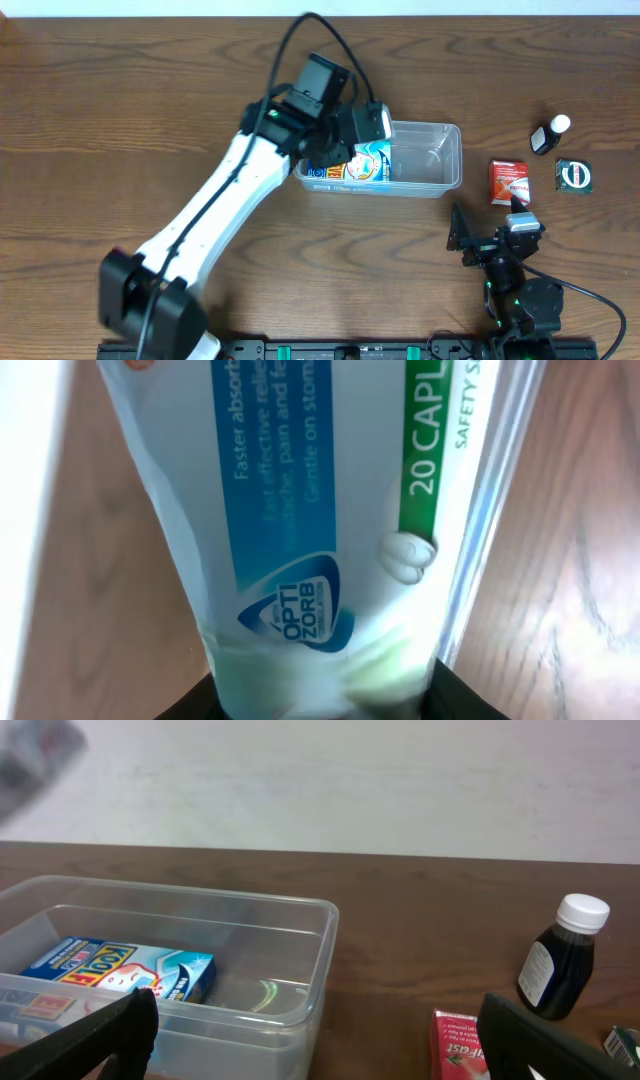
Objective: Pack container
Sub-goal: 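Carry the white Panadol box into the container beside blue box, then lower and press the white box down into the container, release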
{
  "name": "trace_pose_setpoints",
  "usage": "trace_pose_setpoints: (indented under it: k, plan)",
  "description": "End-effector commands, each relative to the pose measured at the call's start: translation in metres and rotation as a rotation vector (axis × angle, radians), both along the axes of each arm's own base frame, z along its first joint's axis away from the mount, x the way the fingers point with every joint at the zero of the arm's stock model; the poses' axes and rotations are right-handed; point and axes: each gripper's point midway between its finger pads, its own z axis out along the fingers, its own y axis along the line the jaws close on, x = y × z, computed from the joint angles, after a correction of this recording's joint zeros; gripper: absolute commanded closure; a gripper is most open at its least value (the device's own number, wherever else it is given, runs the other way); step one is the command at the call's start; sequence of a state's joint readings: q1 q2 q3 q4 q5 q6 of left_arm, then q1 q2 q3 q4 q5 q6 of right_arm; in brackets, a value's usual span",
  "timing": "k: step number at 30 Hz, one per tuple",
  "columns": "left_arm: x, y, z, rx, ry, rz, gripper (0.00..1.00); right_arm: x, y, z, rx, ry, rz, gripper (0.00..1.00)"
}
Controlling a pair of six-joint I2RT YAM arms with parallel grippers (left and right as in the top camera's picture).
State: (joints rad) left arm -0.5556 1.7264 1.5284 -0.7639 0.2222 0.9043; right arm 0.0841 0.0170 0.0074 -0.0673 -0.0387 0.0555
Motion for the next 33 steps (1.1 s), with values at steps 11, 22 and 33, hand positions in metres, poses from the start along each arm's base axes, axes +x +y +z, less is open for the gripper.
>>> trace_pose_setpoints:
  k: [11, 22, 33]
  plan:
    - [0.015, 0.016, -0.09, 0.236, 0.094, -0.072, 0.47, 0.0, -0.001, -0.001, -0.011, 0.001, 0.0, 0.01]
    - [0.033, 0.035, -0.12, 0.303, 0.107, -0.018, 0.47, 0.0, -0.001, -0.001, -0.011, 0.001, 0.0, 0.01]
    - [0.045, 0.035, -0.117, 0.296, 0.059, 0.0, 0.46, 0.0, -0.001, -0.001, -0.011, 0.001, 0.0, 0.01]
